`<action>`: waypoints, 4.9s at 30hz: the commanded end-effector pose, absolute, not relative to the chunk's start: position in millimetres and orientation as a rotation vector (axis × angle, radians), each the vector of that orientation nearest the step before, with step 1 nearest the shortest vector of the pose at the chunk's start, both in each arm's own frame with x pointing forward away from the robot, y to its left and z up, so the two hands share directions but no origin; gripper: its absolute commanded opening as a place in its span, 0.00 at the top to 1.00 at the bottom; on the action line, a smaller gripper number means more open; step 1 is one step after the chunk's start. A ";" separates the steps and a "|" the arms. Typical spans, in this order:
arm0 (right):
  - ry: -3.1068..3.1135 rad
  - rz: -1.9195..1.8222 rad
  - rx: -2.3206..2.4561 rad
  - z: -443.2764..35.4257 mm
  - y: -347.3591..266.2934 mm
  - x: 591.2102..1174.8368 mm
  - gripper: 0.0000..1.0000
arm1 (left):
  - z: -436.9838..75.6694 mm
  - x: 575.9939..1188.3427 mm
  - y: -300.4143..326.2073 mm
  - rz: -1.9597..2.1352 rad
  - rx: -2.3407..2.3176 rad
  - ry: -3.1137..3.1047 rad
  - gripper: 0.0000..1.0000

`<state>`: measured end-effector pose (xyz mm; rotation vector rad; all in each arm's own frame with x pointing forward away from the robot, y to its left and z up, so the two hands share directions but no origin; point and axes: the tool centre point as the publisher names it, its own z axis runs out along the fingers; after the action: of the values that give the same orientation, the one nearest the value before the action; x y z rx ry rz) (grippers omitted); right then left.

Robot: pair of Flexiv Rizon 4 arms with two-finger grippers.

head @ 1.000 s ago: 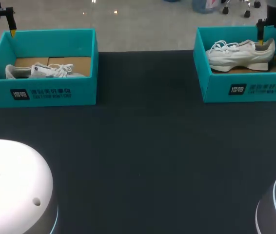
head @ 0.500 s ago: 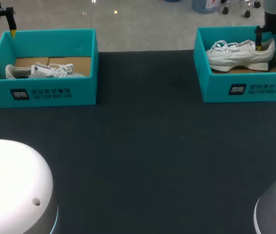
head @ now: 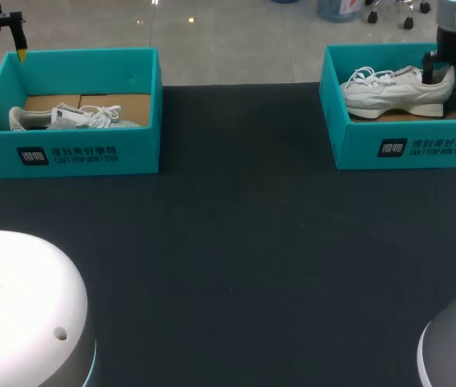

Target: Take the shoe out of the shoebox, open the shoe tongue, remove and reinsert the insole, then place the shoe into the shoebox

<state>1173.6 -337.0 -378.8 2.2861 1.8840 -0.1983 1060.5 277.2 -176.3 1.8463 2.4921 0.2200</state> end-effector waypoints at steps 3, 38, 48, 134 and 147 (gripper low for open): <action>1.922 -0.317 2.356 -385.6 -338.4 1183.8 0.19 | -176.0 1059.7 277.2 0.224 1.846 2.492 0.00; 1.749 -0.275 2.365 -340.7 -358.4 1161.2 1.00 | -176.0 1059.7 277.2 0.224 1.846 2.492 0.00; 1.671 -0.257 2.408 -287.7 -366.5 1141.6 1.00 | -176.0 1059.7 277.2 0.224 1.846 2.492 0.00; 1.456 -0.260 2.481 -150.3 -196.2 887.7 1.00 | -176.0 1059.7 277.2 0.224 1.846 2.492 0.00; 1.479 -0.233 2.448 -155.8 -138.5 835.6 1.00 | -176.0 1059.7 277.2 0.224 1.846 2.492 0.00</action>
<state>846.5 -145.3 -154.3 2.4863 1.4964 -0.2799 1060.5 277.3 -176.3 1.8463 2.4922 0.2201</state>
